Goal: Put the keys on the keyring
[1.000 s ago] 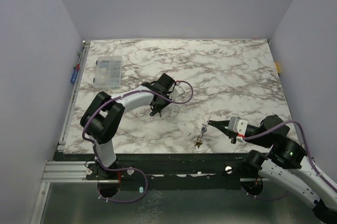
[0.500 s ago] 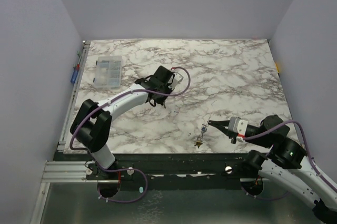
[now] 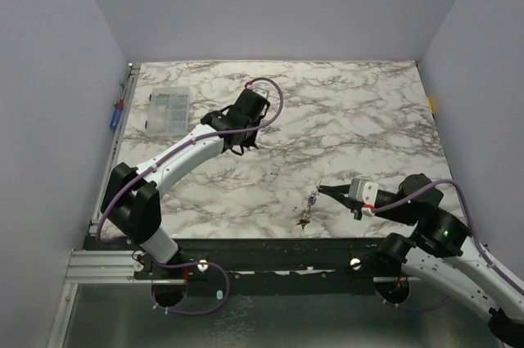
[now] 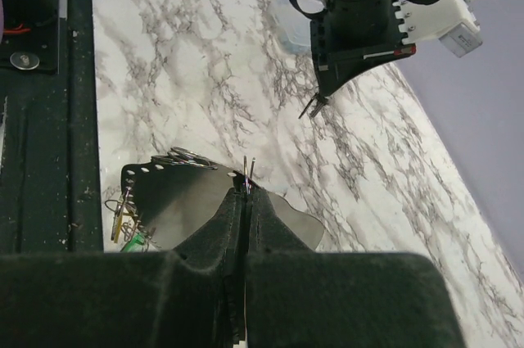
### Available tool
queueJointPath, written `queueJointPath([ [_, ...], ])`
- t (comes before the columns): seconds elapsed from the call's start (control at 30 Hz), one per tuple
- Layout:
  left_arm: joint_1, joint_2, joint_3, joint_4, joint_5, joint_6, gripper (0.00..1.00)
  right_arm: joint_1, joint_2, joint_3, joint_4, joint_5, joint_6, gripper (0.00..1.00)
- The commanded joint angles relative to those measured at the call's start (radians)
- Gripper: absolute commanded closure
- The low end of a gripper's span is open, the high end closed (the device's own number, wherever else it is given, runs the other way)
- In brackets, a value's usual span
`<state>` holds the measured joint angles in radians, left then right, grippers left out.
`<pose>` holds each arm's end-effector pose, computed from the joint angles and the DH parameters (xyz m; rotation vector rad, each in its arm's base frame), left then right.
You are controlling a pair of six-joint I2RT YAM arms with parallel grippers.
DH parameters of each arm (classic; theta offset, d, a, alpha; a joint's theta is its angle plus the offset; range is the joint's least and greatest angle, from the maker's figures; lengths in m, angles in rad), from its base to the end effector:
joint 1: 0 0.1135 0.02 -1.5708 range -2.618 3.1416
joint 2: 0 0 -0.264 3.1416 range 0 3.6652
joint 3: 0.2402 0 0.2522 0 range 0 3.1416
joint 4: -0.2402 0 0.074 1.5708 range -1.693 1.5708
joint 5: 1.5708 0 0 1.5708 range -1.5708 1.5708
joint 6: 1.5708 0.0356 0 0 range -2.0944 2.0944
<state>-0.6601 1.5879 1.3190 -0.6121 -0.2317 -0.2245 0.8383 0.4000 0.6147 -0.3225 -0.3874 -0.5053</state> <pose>0.2781 -0.2056 0.2864 0.4244 2.3860 -0.1177 0.0634 0.0906 0.3156 -1.2751 1.1290 0.5740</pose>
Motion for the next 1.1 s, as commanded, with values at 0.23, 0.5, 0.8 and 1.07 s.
queueJointPath([
  [0.23,-0.002,0.136,-0.143,-0.008,-0.029,-0.306,1.0,0.004,0.018,-0.016,0.103,-0.043,0.036,0.99],
  [0.5,-0.026,0.274,-0.139,0.078,0.015,-0.309,1.0,0.004,0.008,-0.014,0.079,-0.036,0.024,0.99],
  [0.8,-0.044,0.316,-0.129,0.117,0.009,-0.29,0.9,0.004,-0.012,-0.022,0.07,-0.028,0.028,0.99],
  [1.07,-0.055,0.282,-0.141,0.115,0.003,-0.28,0.68,0.004,-0.021,-0.028,0.066,-0.025,0.024,0.99],
])
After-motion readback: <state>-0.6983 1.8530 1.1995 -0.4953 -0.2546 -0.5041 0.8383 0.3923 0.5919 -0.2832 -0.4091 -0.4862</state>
